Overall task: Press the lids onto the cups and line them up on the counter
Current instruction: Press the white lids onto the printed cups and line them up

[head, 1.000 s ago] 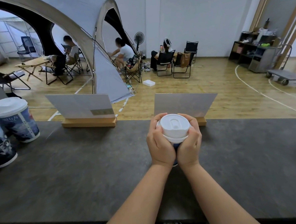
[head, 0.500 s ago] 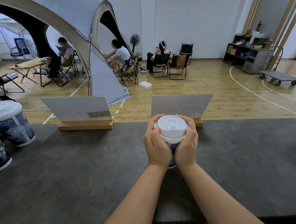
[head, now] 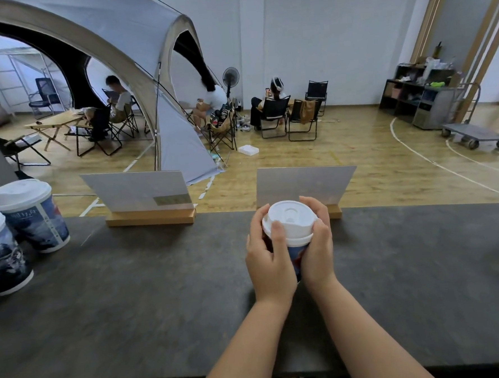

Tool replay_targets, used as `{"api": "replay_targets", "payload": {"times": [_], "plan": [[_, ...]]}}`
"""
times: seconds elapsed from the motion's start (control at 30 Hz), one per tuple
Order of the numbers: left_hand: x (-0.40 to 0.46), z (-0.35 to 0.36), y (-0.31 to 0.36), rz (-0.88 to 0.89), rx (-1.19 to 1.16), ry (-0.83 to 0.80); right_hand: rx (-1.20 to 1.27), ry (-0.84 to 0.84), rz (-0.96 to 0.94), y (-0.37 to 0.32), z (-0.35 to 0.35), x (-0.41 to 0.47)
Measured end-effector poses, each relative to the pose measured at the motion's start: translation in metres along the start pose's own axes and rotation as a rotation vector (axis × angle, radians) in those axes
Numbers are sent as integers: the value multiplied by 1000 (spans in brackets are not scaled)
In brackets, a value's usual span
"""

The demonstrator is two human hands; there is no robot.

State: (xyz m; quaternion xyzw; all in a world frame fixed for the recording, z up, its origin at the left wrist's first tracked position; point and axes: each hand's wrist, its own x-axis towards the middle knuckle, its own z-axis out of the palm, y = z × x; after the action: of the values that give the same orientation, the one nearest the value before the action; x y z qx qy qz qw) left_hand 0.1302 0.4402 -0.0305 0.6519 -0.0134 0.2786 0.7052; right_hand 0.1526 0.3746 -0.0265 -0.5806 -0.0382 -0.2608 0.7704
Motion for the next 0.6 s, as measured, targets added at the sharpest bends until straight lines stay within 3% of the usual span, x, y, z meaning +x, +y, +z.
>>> {"api": "replay_targets", "payload": {"times": [0.13, 0.6], "plan": [[2, 1, -13, 114, 31, -17, -51, -115, -88, 2, -7, 3], [12, 13, -27, 195, -31, 40, -1, -53, -154, 10, -2, 5]]}}
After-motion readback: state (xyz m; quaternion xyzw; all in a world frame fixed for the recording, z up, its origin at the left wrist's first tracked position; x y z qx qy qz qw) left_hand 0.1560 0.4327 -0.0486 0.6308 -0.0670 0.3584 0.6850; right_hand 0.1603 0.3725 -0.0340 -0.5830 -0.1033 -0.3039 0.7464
